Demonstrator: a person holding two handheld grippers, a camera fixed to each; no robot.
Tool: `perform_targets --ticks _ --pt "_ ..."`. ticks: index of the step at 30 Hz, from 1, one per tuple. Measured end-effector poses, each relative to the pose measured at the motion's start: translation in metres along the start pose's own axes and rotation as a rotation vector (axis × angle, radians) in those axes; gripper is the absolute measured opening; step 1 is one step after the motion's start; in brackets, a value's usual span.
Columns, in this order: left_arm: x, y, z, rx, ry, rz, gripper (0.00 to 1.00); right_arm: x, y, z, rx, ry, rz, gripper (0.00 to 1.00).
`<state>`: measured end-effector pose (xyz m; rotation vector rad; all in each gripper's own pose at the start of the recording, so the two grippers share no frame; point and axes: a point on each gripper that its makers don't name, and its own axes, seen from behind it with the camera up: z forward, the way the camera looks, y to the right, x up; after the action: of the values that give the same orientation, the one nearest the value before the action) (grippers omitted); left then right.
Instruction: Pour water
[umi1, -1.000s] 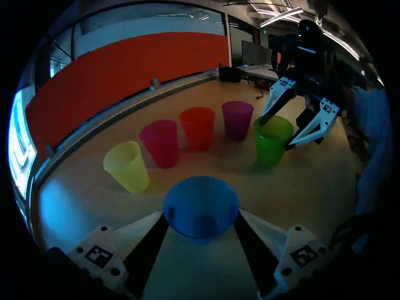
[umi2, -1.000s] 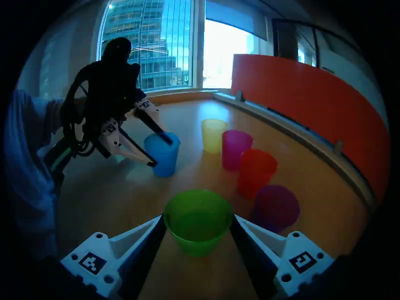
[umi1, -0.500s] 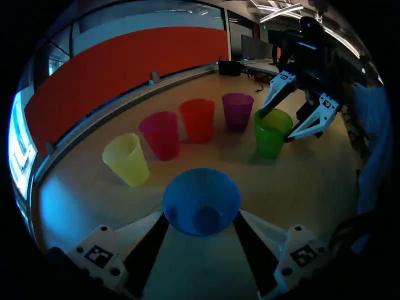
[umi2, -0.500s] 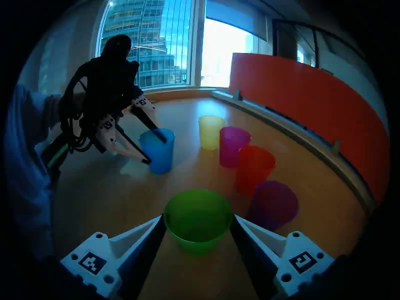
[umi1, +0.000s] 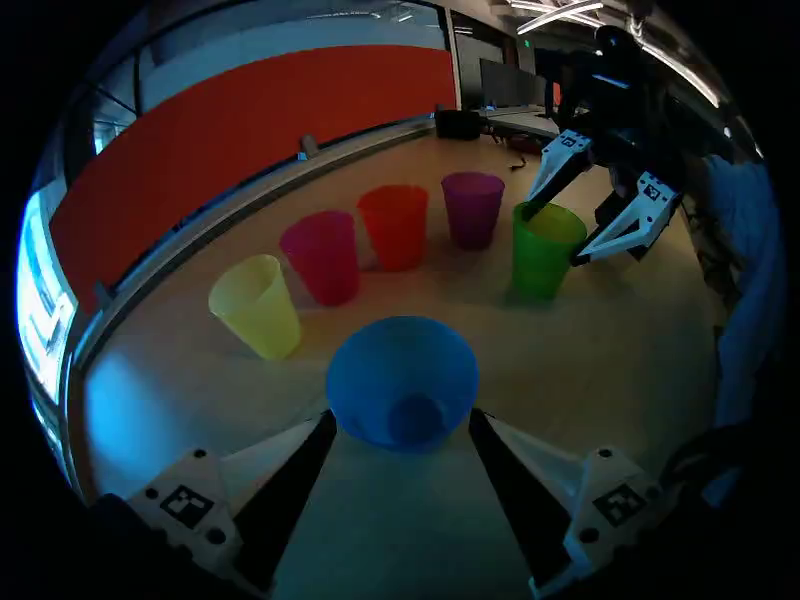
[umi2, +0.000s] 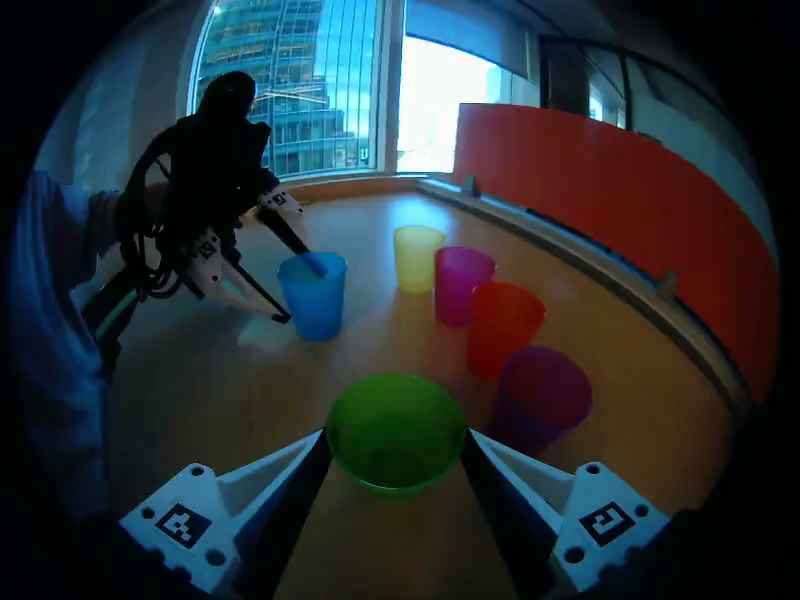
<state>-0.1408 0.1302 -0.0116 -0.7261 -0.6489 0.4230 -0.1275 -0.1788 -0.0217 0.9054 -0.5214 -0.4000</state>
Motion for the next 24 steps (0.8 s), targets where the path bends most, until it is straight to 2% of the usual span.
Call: perform_targets --ticks 8,12,15,24 --pt "-0.001 -0.001 -0.004 0.004 -0.001 -0.006 0.99 0.000 0.001 -0.001 -0.012 0.001 0.004 0.95" --pt "-0.001 -0.001 -0.007 0.008 0.000 -0.008 0.99 0.002 -0.001 -0.003 -0.010 0.005 0.017 1.00" --pt "-0.002 -0.002 -0.011 0.011 0.002 -0.014 0.99 0.000 0.000 -0.005 -0.016 0.000 0.024 1.00" --pt "-0.008 -0.009 -0.024 0.040 0.001 -0.031 0.99 -0.010 0.002 -0.020 -0.046 -0.010 0.030 1.00"
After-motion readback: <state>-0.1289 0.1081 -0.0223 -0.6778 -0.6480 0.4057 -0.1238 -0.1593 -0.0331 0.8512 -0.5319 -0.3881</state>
